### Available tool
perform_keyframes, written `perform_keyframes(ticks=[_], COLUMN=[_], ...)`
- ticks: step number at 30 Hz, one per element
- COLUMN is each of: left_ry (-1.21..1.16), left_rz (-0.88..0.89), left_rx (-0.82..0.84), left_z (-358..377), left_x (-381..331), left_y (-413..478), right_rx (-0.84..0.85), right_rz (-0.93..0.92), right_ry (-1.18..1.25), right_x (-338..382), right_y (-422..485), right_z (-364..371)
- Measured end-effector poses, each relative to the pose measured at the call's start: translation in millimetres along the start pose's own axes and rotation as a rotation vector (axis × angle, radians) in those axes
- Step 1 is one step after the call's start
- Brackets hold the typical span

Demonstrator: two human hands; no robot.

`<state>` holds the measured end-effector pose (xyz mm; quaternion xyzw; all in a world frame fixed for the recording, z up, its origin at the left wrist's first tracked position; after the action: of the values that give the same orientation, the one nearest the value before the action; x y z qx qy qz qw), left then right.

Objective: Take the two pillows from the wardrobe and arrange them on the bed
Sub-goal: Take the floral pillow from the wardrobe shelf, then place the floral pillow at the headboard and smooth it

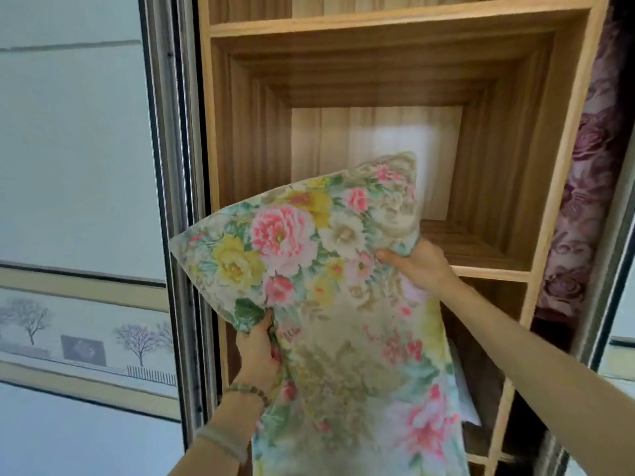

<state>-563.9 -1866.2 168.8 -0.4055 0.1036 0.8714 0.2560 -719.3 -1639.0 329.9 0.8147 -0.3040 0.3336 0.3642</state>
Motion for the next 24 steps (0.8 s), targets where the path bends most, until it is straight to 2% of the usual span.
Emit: perform_keyframes(ticks=[2, 4, 7, 10, 16, 24], left_ry=[0.076, 0.208, 0.363, 0.490, 0.677, 0.786], left_rz=[0.067, 0.146, 0.270, 0.308, 0.430, 0.517], left_rx=[0.050, 0.106, 0.219, 0.269, 0.107, -0.170], left_z=[-8, -19, -37, -64, -126, -235], left_x=[-10, -23, -42, -51, -83, -137], left_y=[8, 13, 12, 2, -37, -89], right_rx=[-0.189, -0.279, -0.303, -0.287, -0.148, 0.143], right_rz=[-0.080, -0.108, -0.132, -0.120, -0.074, -0.127], right_ry=[0.002, 0.043, 0.091, 0.127, 0.285, 0.479], right_x=[-16, -23, -25, -29, -46, -23], right_y=[-16, -25, -34, -42, -59, -84], right_z=[13, 25, 43, 59, 114, 237])
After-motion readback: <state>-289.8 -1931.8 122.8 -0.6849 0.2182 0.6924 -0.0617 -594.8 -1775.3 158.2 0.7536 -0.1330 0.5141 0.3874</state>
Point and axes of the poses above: each hand's wrist, its own y-axis towards the middle knuckle, its own z-axis out of the palm, x = y × z, the point moved 4 cm from there along y, towards the middle knuckle, and after that the axes turned 5 degrees about z, right-handed, at the moved point
